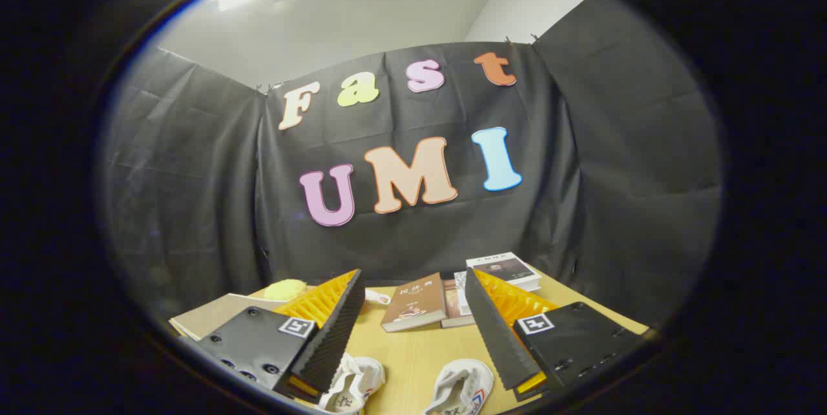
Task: Open the storage box then place both shoes into the box .Put the left shoe in first, then the right shoe, with the right side of both shoes facing outward in a uniform manner.
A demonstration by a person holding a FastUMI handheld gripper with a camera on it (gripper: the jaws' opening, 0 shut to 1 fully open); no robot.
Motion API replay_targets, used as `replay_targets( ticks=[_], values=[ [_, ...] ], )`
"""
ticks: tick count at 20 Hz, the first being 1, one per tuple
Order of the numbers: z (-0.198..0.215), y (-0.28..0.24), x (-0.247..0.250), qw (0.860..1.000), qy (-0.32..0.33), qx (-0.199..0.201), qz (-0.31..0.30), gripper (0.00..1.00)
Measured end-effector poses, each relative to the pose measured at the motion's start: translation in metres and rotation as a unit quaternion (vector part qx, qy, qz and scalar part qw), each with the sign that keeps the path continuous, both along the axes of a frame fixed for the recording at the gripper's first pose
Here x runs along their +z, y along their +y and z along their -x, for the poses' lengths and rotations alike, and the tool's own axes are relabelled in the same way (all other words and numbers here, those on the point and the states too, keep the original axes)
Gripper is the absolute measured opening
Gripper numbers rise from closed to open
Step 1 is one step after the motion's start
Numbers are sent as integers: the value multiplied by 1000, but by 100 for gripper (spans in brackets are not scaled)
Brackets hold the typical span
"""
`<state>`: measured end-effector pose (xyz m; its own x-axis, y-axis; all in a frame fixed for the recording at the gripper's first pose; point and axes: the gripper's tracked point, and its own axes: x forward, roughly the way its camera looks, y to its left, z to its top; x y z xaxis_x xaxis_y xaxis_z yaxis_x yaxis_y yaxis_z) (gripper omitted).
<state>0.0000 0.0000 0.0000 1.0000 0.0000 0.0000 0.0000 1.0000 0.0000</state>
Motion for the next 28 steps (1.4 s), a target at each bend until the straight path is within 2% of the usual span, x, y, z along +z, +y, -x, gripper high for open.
replay_targets(
  ticks=[21, 25, 28],
  values=[
    [-5, 4, -20, 999, 19, -6, -43, 97],
    [-4, 11, -30, 998, 25, -2, -66, 97],
    [2, 30, -52, 993, 54, 14, -100, 97]
  ],
)
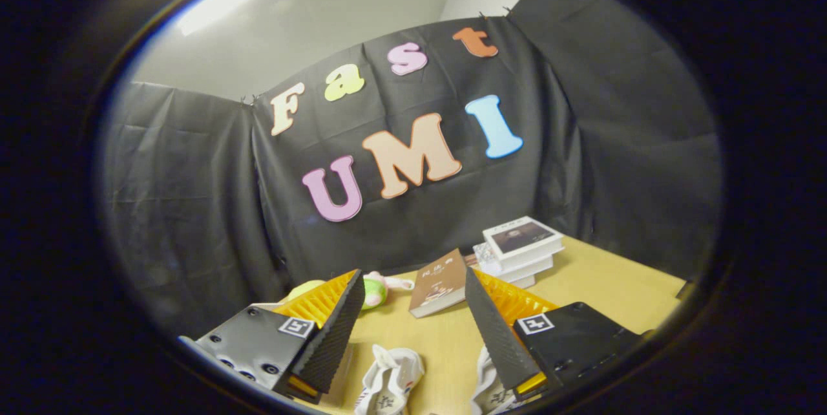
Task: Open the storage box then place both shoes into the box .Put the left shoe in first, then the right shoe, with the right side of both shoes facing outward in a uniform manner.
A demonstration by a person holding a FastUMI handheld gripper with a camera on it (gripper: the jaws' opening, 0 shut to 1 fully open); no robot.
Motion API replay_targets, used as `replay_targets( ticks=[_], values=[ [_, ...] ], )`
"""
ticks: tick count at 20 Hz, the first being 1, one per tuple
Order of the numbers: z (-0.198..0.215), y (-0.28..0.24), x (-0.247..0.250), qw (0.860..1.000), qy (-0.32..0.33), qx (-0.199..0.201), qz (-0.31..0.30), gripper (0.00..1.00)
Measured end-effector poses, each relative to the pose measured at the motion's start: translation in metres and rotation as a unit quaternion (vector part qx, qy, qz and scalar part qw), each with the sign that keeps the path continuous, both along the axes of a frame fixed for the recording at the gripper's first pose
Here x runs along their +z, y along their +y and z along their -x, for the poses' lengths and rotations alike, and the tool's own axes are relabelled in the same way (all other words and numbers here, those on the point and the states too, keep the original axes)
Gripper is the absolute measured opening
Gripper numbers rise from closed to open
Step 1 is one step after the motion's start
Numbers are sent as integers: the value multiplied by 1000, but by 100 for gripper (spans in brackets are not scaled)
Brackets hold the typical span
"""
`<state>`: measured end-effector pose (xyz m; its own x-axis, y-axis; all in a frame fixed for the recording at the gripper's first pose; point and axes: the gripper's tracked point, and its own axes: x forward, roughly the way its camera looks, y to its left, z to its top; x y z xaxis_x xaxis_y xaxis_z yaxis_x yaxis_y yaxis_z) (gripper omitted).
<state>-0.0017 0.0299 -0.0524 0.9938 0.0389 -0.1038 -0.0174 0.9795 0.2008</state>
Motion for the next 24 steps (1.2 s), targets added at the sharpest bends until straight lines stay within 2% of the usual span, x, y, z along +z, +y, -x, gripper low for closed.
replay_targets(
  ticks=[4, 7, 9, 12, 16, 19, 20, 24],
  values=[
    [9, 31, -16, 998, 16, 24, -61, 97],
    [19, 63, -32, 987, 32, 51, -149, 97],
    [28, 82, -41, 972, 45, 71, -219, 98],
    [34, 94, -73, 943, 91, 74, -310, 98],
    [56, 116, -113, 888, 169, 86, -419, 98],
    [75, 137, -115, 848, 200, 114, -478, 98],
    [79, 142, -117, 843, 206, 117, -483, 98],
    [86, 154, -130, 840, 228, 125, -476, 98]
  ],
)
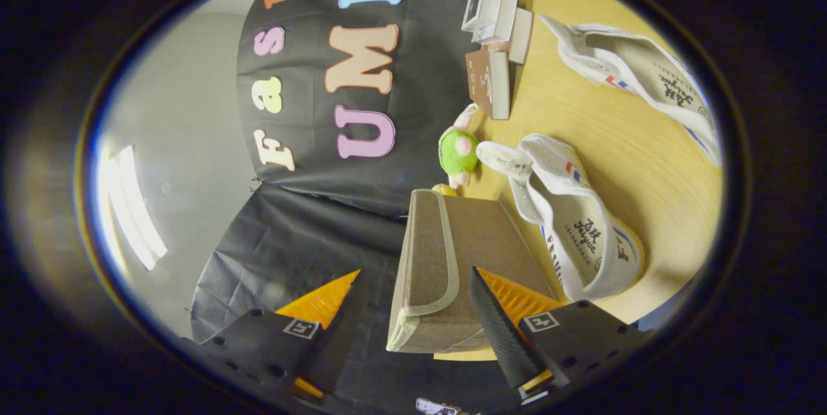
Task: Open the storage box then place both shoes into the box .Put the left shoe in first, then the right shoe, with the right side of both shoes facing outward in a uniform manner.
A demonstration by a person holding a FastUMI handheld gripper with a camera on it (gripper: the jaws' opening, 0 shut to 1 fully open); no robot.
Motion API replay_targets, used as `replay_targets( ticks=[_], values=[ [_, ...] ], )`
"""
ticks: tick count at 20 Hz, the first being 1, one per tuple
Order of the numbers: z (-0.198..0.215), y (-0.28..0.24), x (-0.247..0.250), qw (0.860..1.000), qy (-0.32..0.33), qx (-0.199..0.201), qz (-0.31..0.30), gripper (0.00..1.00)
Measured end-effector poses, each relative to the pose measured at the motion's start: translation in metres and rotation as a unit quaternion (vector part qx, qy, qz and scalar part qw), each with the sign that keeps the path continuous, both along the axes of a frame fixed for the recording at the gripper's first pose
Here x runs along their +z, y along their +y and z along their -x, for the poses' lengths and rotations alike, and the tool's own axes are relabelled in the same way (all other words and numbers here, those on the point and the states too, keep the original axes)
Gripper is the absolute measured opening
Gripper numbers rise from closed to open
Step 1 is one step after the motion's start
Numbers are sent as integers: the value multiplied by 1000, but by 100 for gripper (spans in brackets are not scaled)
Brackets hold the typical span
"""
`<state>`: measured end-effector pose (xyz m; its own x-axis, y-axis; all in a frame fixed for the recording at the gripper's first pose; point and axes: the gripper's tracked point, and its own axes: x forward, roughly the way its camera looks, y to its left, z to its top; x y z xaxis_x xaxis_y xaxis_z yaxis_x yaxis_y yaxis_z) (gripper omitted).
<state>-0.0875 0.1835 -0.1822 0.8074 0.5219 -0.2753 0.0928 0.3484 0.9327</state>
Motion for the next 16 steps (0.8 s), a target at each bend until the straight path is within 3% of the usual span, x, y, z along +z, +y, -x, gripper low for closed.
replay_targets(
  ticks=[5, 9, 16],
  values=[
    [1, 23, -19, 998, 39, 27, -31, 98],
    [-8, 24, -21, 997, 46, 19, -63, 93],
    [-19, 18, -4, 993, 35, 5, -114, 93]
  ],
)
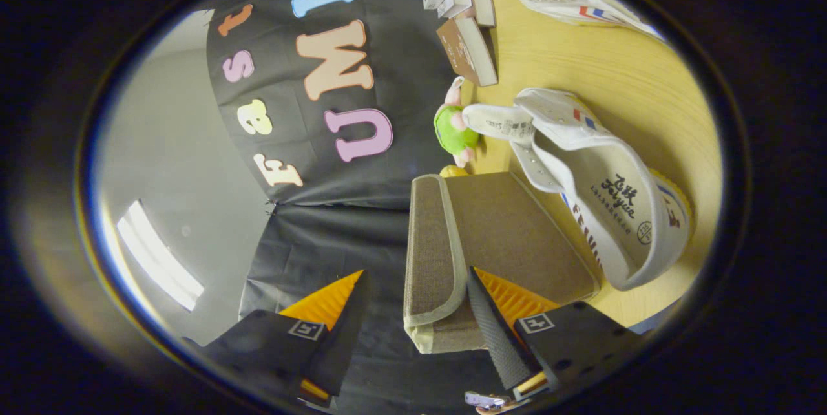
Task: Open the storage box then place both shoes into the box .Put the left shoe in first, then the right shoe, with the right side of both shoes facing outward in a uniform manner.
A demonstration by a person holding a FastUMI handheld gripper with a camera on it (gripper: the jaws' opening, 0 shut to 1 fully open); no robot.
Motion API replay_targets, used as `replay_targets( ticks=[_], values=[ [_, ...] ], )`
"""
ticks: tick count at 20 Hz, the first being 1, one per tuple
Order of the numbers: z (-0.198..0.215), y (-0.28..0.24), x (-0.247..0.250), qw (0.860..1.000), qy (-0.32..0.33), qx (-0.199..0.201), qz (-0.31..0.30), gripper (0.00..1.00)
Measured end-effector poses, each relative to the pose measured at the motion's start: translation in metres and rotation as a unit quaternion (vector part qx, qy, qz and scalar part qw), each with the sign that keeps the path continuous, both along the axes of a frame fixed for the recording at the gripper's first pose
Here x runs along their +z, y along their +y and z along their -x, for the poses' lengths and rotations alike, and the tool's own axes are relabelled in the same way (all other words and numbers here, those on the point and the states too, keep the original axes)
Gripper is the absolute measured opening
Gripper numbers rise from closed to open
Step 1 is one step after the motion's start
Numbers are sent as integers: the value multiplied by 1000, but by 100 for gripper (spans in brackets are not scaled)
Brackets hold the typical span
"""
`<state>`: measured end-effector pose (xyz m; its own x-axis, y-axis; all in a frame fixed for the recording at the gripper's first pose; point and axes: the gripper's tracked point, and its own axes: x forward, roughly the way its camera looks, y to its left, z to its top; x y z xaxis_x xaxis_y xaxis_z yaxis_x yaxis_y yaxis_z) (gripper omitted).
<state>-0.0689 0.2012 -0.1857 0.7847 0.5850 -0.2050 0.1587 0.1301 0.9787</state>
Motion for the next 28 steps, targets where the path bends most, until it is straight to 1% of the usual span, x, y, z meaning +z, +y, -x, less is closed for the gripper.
replay_targets(
  ticks=[5, 8, 9, 11, 13, 14, 15, 17, 18, 19, 20, 21, 23, 25, 28],
  values=[
    [-8, -17, 13, 999, -13, -37, -32, 93],
    [-11, -19, 16, 997, -20, -52, -50, 92],
    [-13, -21, 20, 996, -28, -58, -59, 88],
    [-19, -29, 38, 991, -45, -85, -92, 78],
    [-17, -25, 43, 992, -55, -68, -88, 68],
    [-16, -18, 36, 994, -45, -57, -78, 63],
    [-15, -10, 26, 997, -34, -46, -60, 63],
    [-13, 2, 12, 999, -20, -26, -29, 49],
    [-12, 5, 11, 999, -24, -19, -23, 42],
    [-10, 0, 11, 999, -28, -25, -15, 35],
    [-10, -6, 4, 999, -10, -39, -3, 28],
    [-21, 0, 1, 999, -7, -44, 5, 20],
    [-21, 4, 5, 999, -25, -31, 27, 6],
    [-23, 3, 14, 995, -55, -31, 74, 6],
    [-23, 19, 57, 984, -135, -14, 112, 10]
  ],
)
